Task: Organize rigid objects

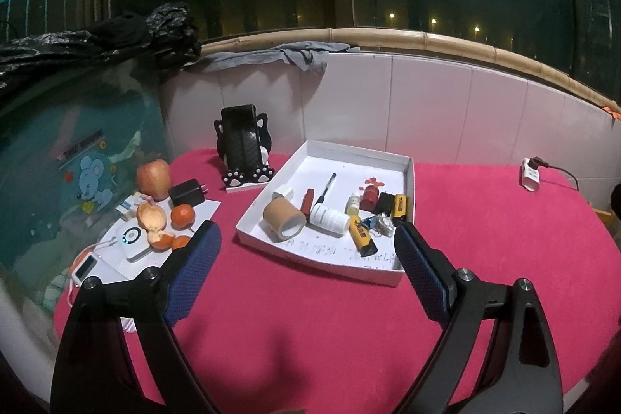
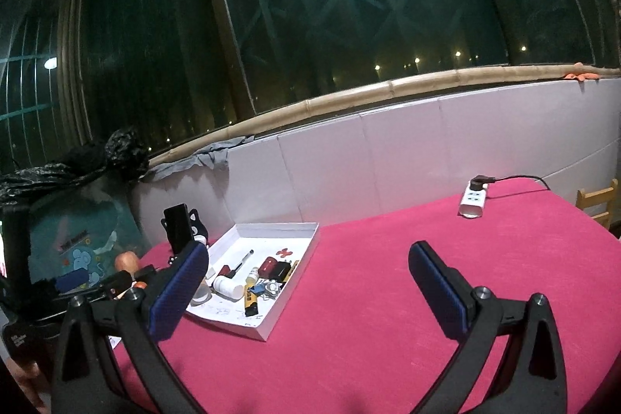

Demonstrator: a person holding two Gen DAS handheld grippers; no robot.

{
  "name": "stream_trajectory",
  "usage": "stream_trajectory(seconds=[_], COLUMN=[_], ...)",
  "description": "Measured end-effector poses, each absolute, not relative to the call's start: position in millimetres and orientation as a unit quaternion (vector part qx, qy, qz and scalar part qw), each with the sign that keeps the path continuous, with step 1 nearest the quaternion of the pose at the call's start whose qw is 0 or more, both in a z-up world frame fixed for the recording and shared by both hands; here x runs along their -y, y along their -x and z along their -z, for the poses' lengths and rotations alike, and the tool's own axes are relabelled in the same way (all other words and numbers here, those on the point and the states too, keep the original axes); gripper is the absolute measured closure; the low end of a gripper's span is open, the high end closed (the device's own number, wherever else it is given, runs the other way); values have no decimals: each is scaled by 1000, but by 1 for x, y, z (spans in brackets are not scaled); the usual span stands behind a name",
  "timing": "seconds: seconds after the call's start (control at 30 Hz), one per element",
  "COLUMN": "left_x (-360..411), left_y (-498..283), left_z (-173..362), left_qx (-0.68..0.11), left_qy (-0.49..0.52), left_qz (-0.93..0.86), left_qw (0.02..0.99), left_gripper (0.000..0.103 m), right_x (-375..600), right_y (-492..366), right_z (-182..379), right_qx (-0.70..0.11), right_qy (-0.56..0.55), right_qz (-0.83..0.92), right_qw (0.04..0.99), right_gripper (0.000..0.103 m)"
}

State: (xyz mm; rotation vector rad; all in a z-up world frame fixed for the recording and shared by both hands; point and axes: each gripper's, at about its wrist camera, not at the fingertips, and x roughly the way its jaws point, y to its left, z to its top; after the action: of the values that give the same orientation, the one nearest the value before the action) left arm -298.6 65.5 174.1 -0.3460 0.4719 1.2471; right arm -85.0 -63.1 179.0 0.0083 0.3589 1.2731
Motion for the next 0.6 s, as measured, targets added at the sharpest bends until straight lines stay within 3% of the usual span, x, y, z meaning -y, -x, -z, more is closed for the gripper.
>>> stream_trajectory(seconds=[0.6], left_x=[-36], left_y=[299], left_z=[-177], left_qx=[-216], left_qy=[151], left_qz=[-565], left_qw=[782], left_gripper=[12], right_x=[105], right_y=[81], right_z=[-173], right_qx=[-162], right_qy=[-26], right_qz=[-570], right_qw=[805], right_gripper=[0])
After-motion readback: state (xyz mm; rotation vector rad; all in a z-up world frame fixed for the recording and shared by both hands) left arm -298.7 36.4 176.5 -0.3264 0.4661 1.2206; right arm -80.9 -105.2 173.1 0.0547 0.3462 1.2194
